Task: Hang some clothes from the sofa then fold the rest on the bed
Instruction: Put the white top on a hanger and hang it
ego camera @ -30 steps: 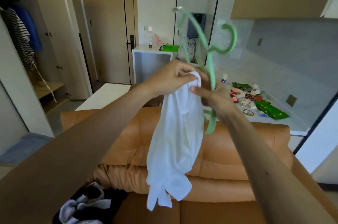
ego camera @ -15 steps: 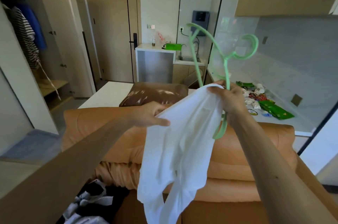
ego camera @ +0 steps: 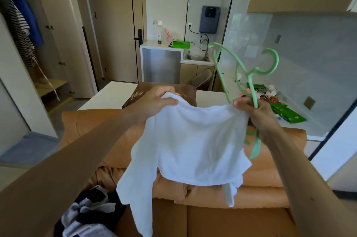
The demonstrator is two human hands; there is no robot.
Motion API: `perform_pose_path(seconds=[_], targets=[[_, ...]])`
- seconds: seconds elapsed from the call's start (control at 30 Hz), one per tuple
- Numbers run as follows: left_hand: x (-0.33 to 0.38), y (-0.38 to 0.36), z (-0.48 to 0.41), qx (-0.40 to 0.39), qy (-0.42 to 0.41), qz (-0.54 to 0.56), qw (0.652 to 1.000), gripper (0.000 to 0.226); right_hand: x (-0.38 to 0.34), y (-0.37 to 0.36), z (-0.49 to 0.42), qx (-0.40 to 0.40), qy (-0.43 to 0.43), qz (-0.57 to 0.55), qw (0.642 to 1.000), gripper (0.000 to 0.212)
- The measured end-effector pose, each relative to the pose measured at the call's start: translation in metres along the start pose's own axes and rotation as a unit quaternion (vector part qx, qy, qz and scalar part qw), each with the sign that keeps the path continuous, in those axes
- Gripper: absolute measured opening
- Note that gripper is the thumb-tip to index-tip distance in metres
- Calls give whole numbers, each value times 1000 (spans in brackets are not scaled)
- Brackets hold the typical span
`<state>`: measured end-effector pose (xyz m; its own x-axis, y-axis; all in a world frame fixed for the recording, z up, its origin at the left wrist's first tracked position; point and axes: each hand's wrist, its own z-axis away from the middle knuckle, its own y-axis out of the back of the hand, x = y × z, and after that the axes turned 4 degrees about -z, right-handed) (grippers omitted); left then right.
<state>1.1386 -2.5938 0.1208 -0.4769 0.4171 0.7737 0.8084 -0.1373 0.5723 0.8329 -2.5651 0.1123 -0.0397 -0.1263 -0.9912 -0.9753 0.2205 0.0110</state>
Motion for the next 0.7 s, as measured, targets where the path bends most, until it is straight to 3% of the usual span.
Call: perform_pose_path(seconds=[0.07,0.17,0.33,0.43,0.53,0.7], targets=[[14,1,-6,24,-47,-78,996,31,6,-4,6,-13,8,6,1000,15],[35,-2,-13,69,-111,-112,985,33,10,-12,15,-31,14,15,999,4],[63,-22,-17,60,-175,-126,975,38,7,-48,26,-109,72,-45,990,33],[69,-35,-18,39,-185,-138,972,31,6,-75,38,-173,68,-56,981,12],[68,-27,-14,19,-193,-176,965,35,19,-83,31,-121,95,-26,988,35],[36,0,-4,21,-124,-337,933,29,14,-66,20,-39,97,-36,994,17]])
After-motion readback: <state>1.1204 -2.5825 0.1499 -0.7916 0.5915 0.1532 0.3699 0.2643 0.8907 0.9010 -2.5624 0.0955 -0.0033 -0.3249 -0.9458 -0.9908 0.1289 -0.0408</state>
